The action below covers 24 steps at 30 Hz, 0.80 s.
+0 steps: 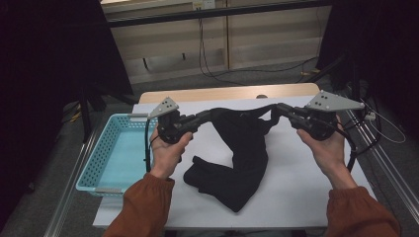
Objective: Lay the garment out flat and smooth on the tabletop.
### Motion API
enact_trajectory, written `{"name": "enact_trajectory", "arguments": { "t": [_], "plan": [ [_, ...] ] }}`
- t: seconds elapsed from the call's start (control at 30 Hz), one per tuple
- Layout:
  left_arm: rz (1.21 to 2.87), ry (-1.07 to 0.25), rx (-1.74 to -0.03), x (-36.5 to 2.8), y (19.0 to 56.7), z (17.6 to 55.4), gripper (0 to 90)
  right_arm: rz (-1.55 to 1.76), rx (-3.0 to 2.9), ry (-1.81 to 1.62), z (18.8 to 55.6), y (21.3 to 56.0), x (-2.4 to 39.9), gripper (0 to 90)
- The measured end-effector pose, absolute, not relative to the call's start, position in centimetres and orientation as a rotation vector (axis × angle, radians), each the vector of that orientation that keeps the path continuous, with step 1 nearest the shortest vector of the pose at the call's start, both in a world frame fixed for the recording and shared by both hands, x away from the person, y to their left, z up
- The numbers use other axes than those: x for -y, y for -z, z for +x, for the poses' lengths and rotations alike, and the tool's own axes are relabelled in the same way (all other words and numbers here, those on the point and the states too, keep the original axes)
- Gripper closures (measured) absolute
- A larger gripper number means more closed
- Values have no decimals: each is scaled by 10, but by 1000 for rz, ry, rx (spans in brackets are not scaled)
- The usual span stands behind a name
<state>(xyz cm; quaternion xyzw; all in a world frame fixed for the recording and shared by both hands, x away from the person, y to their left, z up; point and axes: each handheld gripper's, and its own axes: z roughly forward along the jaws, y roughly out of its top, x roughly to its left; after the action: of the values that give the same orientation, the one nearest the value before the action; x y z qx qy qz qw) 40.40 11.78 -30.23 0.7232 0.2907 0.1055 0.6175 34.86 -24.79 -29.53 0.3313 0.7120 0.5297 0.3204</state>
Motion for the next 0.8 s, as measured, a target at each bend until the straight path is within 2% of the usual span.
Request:
{"name": "enact_trajectory", "arguments": {
  "t": [0.37,0.8],
  "plan": [
    [1627,-298,-676,-117,270,424,865,871,-1742,-1414,364,254,254,880],
    [1703,-261,-805,-99,320,469,864,998,-1798,-1381,411,305,253,880]
  ]
}}
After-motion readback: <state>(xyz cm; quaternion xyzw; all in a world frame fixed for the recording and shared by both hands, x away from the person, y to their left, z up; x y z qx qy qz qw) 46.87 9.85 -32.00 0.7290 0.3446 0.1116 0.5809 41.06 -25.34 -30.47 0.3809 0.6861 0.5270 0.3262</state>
